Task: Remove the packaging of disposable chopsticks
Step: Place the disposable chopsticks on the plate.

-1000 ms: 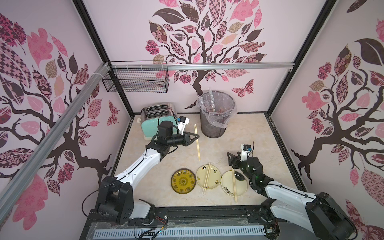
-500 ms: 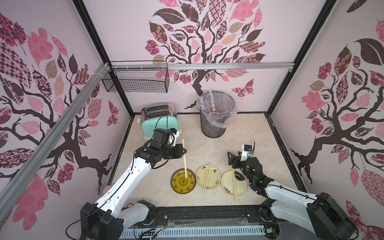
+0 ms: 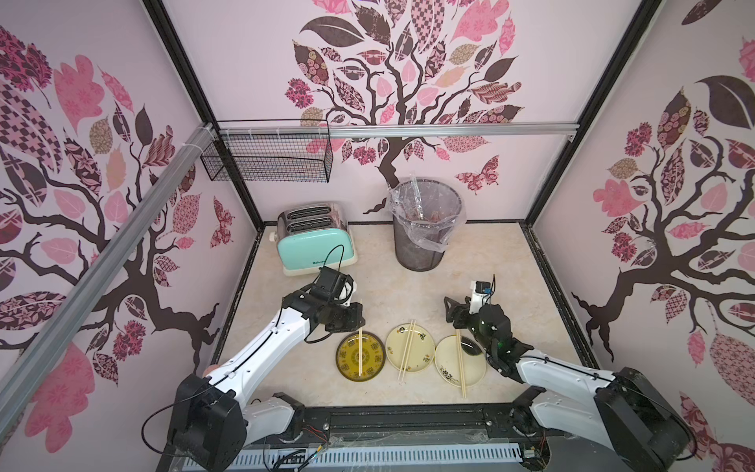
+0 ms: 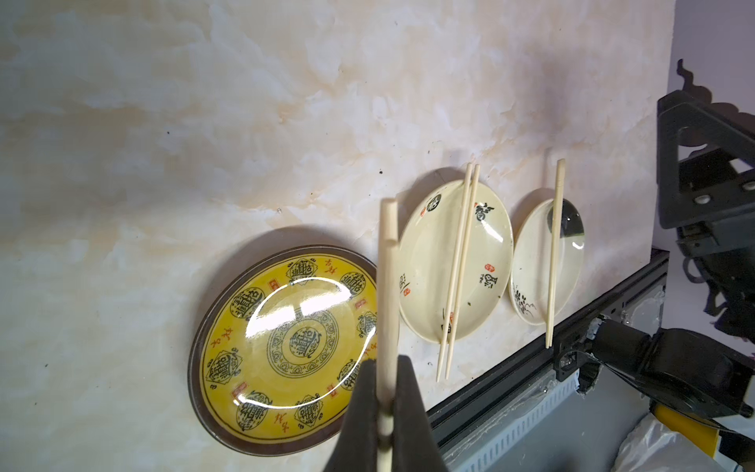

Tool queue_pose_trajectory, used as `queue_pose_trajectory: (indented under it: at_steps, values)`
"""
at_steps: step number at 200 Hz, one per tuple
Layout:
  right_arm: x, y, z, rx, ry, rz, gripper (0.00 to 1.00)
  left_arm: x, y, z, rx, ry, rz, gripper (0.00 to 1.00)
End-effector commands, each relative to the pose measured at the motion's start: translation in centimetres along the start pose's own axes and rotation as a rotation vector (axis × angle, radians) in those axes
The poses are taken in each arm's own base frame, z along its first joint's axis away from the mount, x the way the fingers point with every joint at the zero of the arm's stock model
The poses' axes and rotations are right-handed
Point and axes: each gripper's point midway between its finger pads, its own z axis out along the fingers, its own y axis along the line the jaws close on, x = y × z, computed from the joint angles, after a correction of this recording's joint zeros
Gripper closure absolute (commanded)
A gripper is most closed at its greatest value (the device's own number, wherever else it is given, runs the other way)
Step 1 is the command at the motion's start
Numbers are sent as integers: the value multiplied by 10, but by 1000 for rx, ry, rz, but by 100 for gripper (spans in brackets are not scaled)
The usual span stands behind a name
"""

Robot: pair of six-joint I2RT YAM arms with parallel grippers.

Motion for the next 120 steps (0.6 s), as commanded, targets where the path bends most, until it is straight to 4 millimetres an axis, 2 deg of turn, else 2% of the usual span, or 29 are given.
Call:
queue_pose_trajectory:
  at_steps: [1, 28, 65, 120]
  values:
    - [-12, 9, 2, -20, -19, 11, 21, 11, 9, 13, -21, 31, -30, 100]
    - [-9, 9, 4, -19, -8, 8, 21, 16, 11, 29, -9, 36, -58, 100]
    - [-10, 9, 3, -18, -11, 8, 20, 31, 19, 47, -94, 120, -31, 100]
    - [-11, 10, 3, -21, -13, 8, 20, 33, 21, 65, -105, 175, -24, 100]
